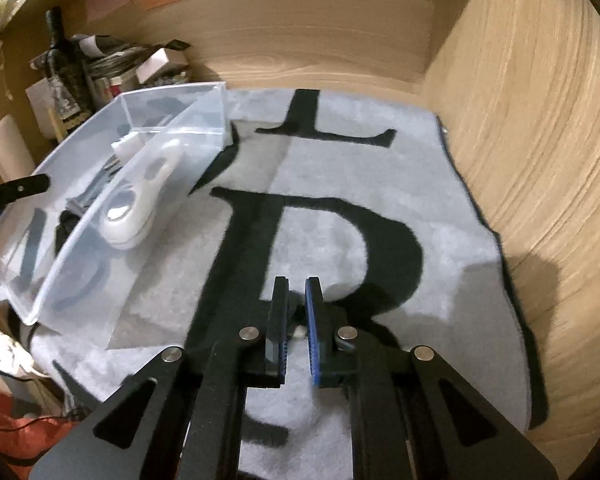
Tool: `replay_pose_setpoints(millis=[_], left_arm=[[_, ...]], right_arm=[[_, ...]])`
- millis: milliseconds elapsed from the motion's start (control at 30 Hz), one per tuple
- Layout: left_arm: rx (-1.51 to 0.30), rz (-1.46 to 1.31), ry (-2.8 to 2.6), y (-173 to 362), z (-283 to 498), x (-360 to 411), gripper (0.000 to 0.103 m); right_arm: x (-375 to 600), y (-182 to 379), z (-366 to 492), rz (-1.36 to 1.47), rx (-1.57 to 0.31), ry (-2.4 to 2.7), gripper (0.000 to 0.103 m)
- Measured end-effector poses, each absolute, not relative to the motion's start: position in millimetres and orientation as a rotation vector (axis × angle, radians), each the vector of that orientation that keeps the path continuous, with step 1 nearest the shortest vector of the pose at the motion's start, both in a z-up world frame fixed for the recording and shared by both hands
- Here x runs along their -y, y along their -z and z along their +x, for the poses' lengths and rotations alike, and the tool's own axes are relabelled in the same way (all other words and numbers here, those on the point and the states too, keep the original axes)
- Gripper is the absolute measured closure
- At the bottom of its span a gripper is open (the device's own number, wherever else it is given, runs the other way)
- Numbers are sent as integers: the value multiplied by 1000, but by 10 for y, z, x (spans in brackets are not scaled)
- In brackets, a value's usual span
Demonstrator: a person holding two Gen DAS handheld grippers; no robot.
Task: Organize rigid objects
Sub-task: 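Grasp the small black cable plug on the mat with the right gripper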
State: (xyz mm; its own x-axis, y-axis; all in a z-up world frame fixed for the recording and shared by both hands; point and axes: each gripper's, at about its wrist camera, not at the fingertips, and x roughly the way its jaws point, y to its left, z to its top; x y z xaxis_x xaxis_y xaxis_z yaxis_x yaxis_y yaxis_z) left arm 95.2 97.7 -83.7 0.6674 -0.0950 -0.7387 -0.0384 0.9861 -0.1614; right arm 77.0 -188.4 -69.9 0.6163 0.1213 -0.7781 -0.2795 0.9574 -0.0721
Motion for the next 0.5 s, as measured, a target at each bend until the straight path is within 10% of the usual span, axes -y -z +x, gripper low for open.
replay_pose_setpoints(millis=[233, 500], left_arm=[[-839, -171, 31, 835, 954, -971, 95], [-840, -170, 31, 833, 954, -964, 95]], right_arm=[[2057, 718, 803, -109, -921, -211, 70], [1831, 957, 775, -171, -965, -252, 71]])
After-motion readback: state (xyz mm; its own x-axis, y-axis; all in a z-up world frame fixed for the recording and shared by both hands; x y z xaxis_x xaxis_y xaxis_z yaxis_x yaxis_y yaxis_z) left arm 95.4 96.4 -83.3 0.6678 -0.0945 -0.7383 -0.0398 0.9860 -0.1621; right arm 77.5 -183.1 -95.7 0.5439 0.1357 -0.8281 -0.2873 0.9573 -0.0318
